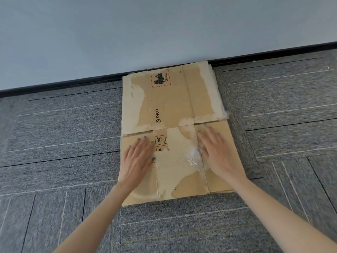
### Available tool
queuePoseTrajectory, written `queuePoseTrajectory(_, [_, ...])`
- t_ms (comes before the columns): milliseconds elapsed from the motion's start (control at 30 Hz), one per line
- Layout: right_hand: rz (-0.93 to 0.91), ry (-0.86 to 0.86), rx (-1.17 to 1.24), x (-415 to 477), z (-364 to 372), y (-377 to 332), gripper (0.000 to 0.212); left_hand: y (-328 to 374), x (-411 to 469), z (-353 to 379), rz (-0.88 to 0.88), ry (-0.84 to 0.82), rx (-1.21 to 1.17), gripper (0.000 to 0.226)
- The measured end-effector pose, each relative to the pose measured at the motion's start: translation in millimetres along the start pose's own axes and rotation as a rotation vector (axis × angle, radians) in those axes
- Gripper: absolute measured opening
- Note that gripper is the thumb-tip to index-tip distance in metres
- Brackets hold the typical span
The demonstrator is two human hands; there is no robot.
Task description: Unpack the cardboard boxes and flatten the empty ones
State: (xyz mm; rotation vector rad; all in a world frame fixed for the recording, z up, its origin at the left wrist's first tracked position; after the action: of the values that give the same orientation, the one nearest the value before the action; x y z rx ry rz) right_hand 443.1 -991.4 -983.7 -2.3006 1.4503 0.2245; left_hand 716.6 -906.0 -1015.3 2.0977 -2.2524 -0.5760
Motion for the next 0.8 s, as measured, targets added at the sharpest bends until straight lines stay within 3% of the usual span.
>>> queuePoseTrajectory(133, [-0.188,-0.19,-0.025,-30.8,23.2,-18.0,0.068,17.3,-29.5,16.5,0.1,-0.069,-0.008,0.062])
queuePoseTrajectory(400, [-0.283,-0.273,-0.209,-67.7,43.9,-15.0,0.116,34.3,-55.1,23.3,0.209,-0.204,0.051,0.09])
queuePoseTrajectory(633, [-0.237,-0.242,-0.338,-70.9,45.0,-21.9,0.111,31.5,-50.2,29.9,0.249,-0.314,0.238,0.12])
queuePoseTrajectory(800, [-0.19,-0.275,-0.387,-64.7,41.9,-30.6,0.107,25.4,-39.4,34.4,0.178,-0.339,0.357,0.135])
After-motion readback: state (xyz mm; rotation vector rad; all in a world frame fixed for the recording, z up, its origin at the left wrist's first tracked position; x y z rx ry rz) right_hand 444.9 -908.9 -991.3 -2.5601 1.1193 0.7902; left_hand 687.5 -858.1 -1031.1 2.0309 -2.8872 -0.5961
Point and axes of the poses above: each hand's wrist, its own x-axis towards the middle knuckle, its own z-axis out of the palm, y = z × x, the point moved 3 cm from there along x, towards the middle knuckle, and after that the axes turned 14 degrees about -y, right-handed, at the moved point
